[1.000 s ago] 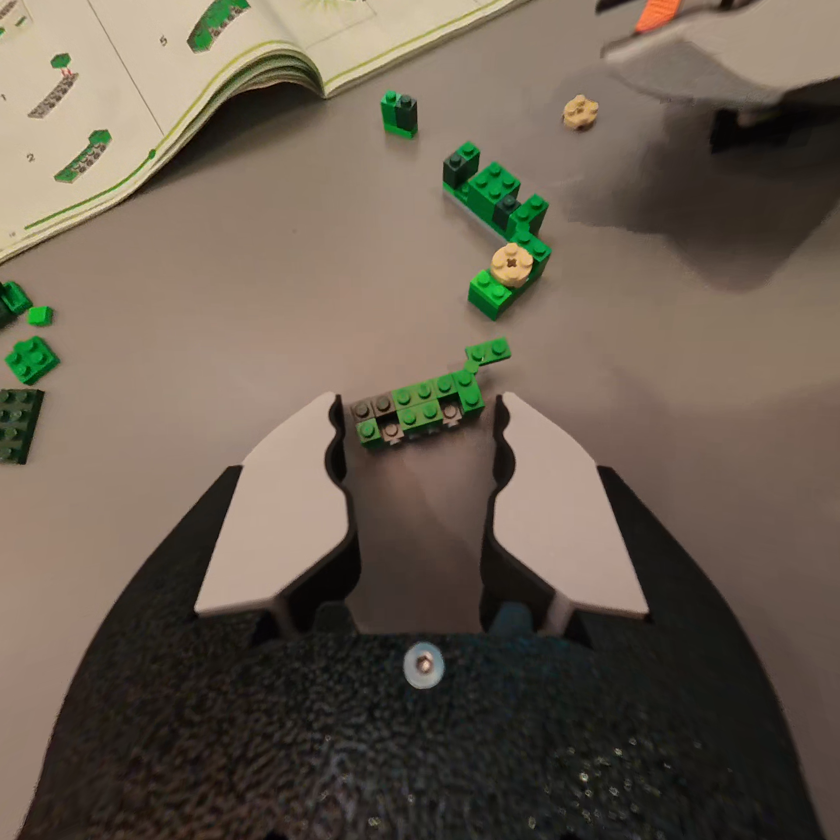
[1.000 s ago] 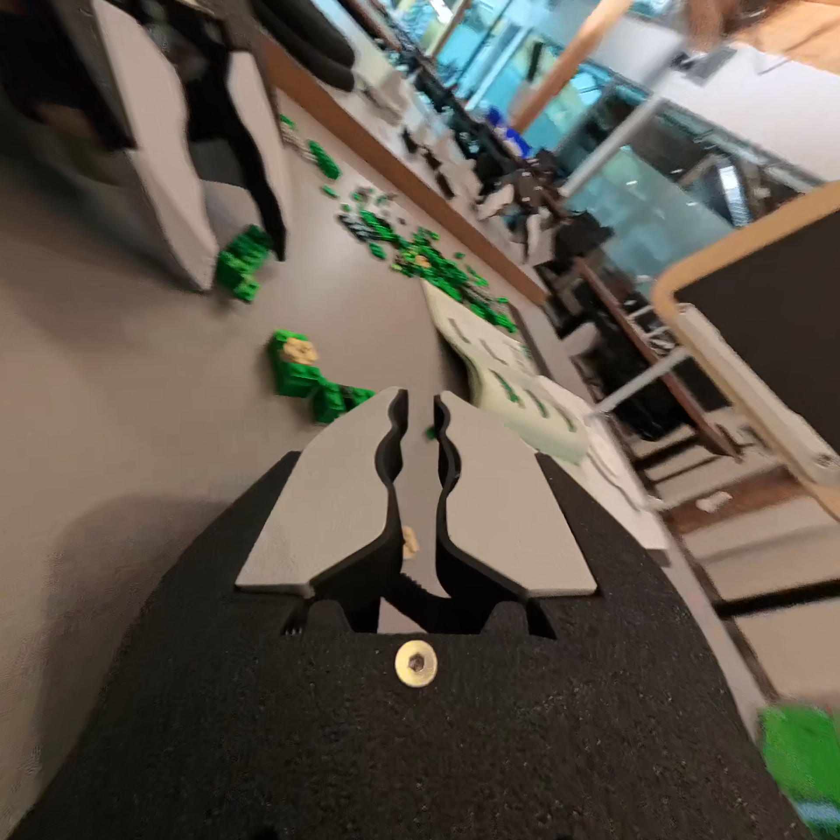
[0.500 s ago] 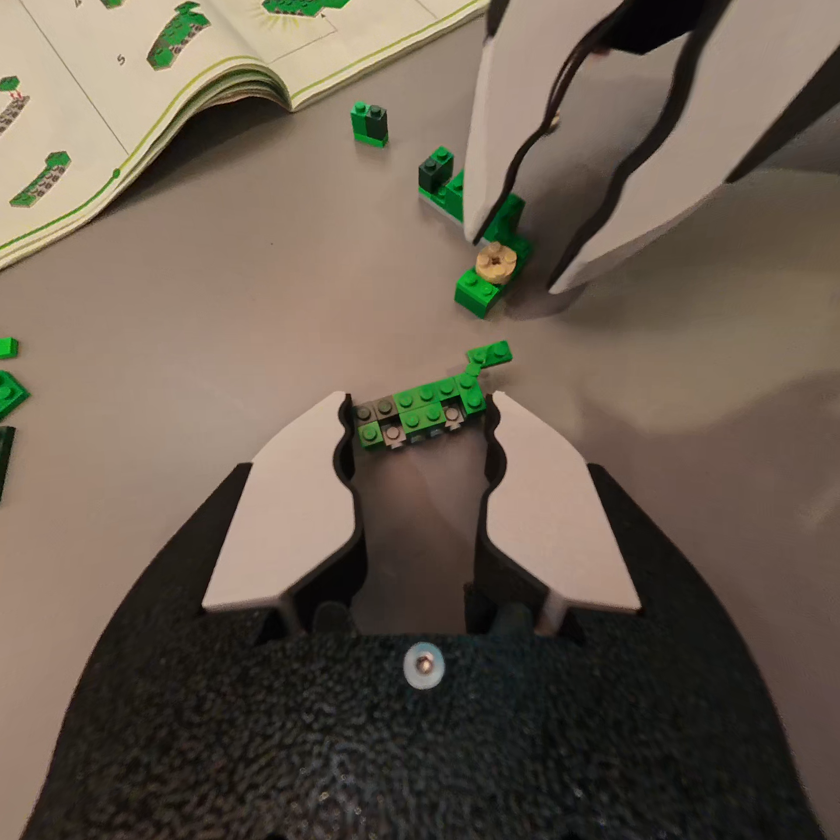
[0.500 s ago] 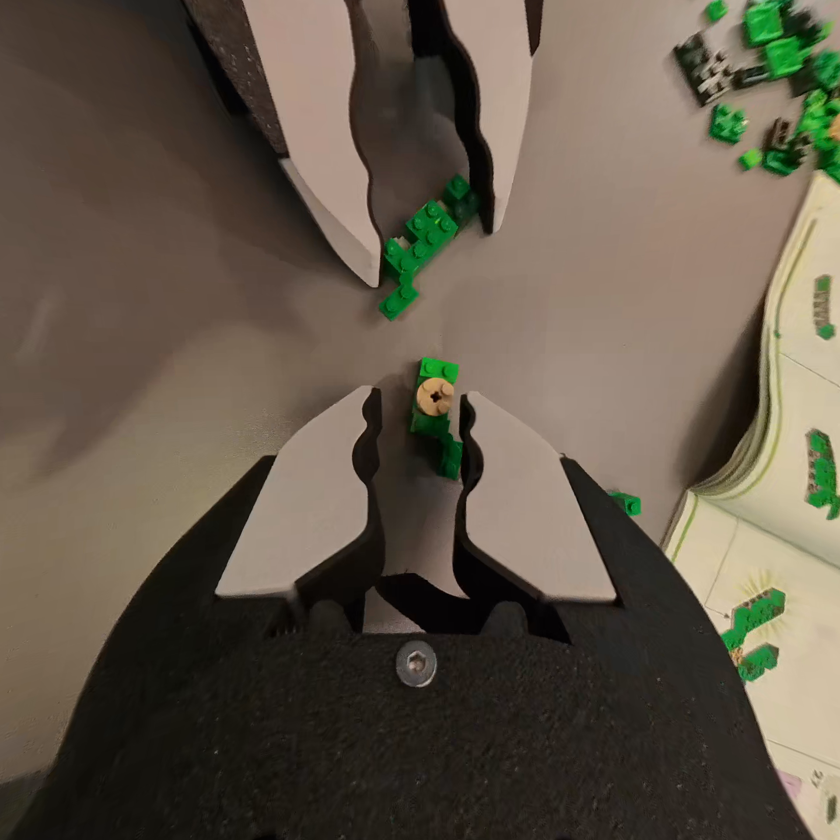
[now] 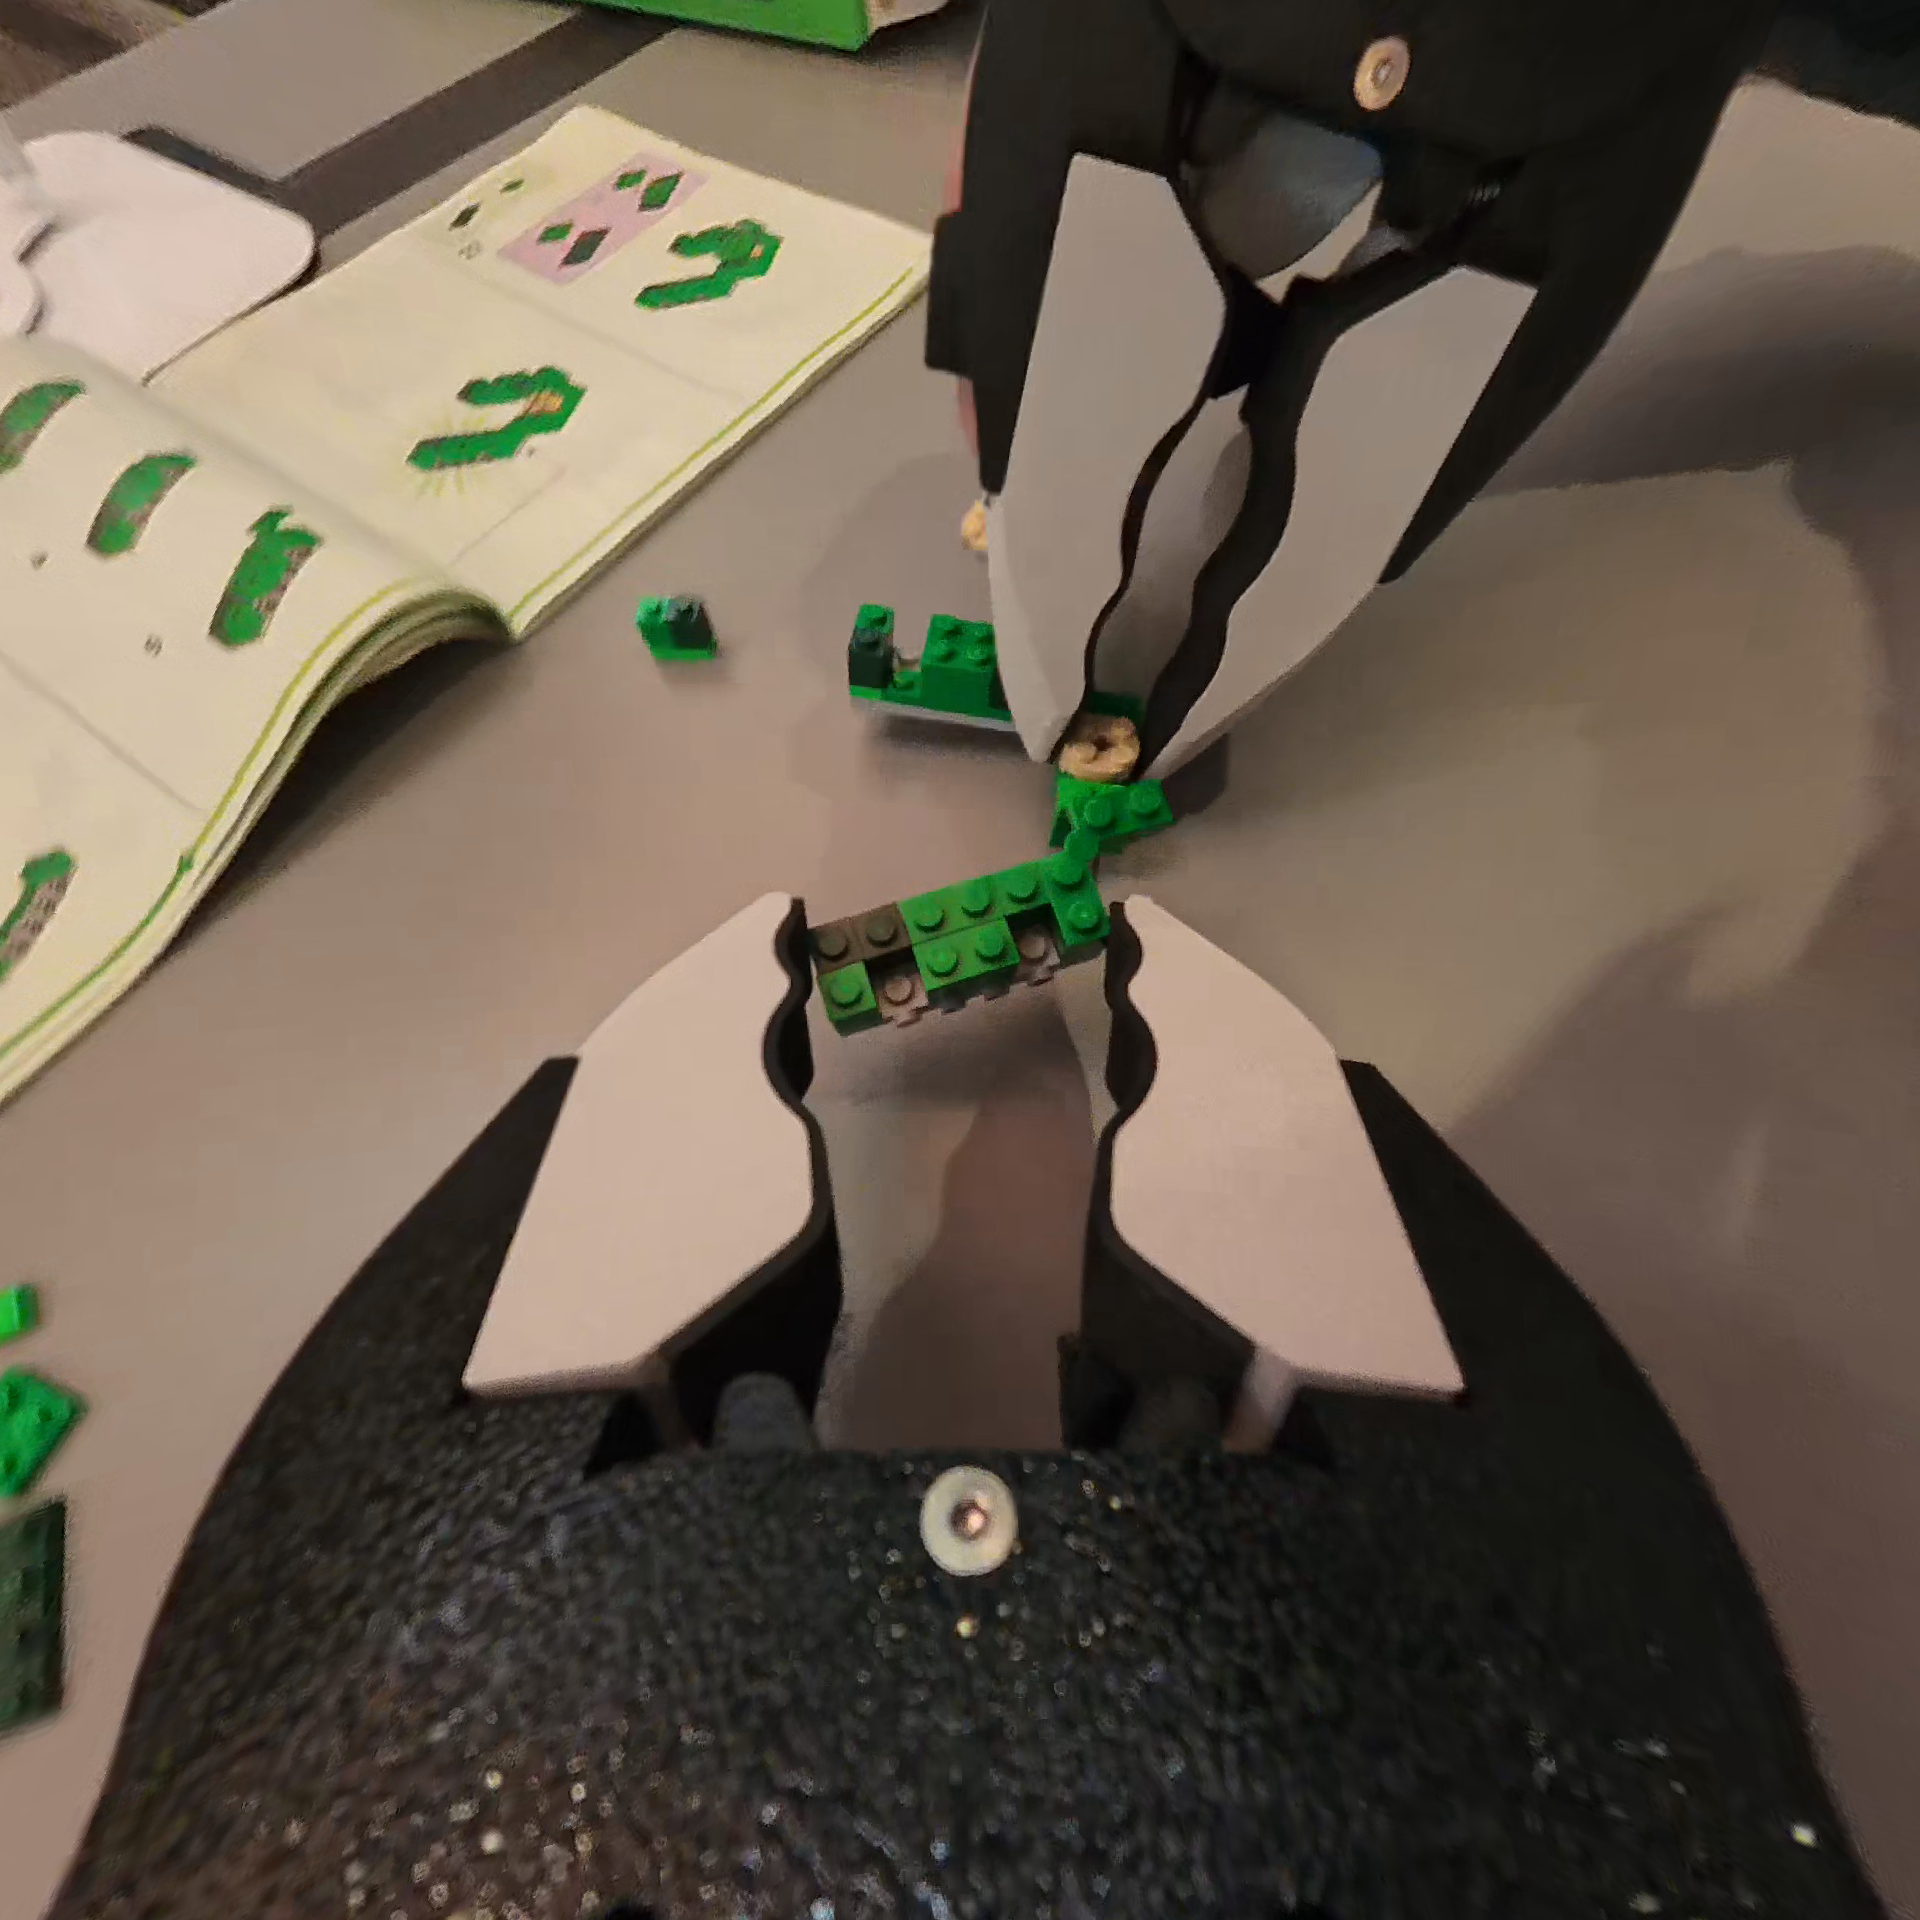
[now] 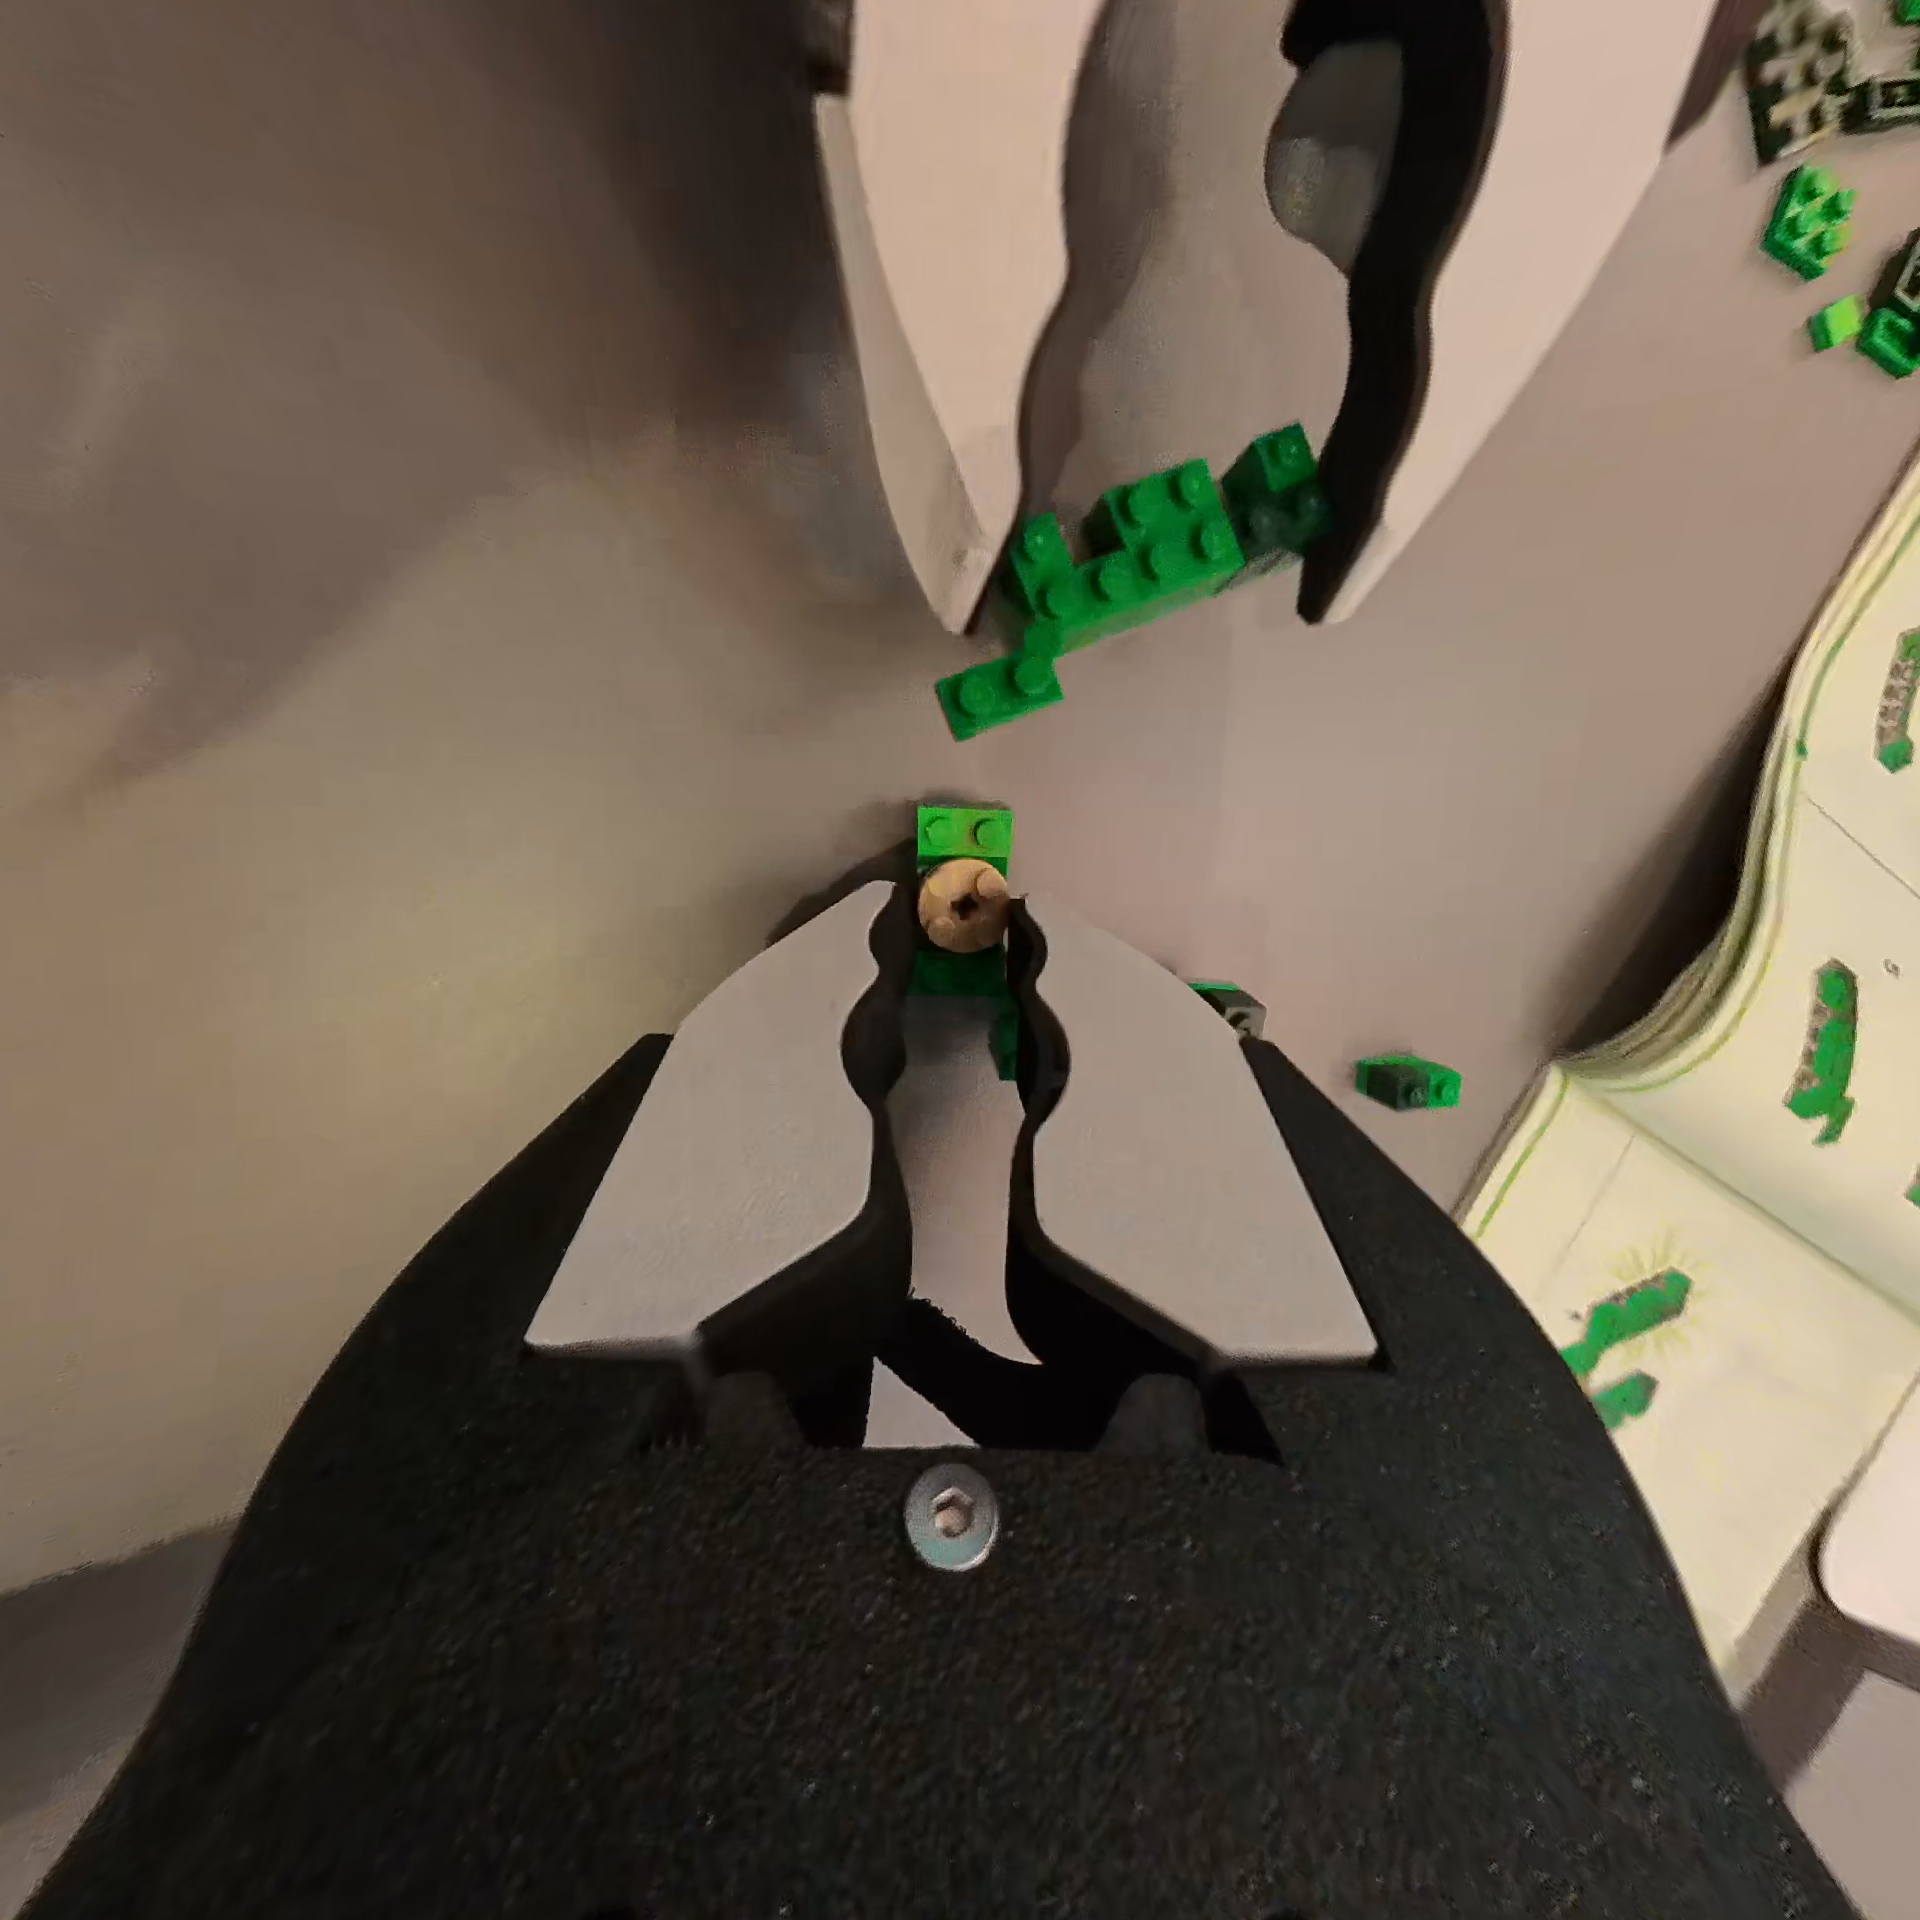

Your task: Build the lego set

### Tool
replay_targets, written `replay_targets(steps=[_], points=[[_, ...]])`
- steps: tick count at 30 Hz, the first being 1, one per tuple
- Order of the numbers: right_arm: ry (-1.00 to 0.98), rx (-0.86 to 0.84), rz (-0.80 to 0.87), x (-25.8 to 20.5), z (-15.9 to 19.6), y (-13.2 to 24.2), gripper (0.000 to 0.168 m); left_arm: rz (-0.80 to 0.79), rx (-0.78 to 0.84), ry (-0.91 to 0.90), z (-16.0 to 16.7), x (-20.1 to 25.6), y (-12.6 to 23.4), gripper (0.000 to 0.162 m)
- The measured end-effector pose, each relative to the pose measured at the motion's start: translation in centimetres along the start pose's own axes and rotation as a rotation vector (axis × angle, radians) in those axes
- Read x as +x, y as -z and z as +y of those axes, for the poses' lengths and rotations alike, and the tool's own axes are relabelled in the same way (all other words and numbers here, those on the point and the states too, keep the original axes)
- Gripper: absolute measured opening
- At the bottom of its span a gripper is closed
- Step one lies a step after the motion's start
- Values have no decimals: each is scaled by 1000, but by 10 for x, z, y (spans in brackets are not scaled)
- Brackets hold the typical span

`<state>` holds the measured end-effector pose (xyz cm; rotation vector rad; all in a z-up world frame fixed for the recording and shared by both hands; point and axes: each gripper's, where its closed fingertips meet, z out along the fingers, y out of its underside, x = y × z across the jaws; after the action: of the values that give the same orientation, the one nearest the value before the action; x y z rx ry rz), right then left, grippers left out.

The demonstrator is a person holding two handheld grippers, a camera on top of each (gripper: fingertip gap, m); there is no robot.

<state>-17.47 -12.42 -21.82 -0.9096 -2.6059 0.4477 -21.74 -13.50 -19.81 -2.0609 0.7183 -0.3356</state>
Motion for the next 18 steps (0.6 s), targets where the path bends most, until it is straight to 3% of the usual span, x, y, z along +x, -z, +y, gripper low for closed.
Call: replay_targets(steps=[5,10,13,18], points=[[-8,-47,125,6,27,41,16,41,65,-73,-44,-6,-12,54],[-114,-104,221,15,77,91,16,93,116,-127,-83,-10,-30,54],[-128,-148,245,11,104,93,16,128,106,-170,-93,-7,-53,54],[-120,-136,290,6,120,83,16,160,86,-219,-102,-6,-83,54]])
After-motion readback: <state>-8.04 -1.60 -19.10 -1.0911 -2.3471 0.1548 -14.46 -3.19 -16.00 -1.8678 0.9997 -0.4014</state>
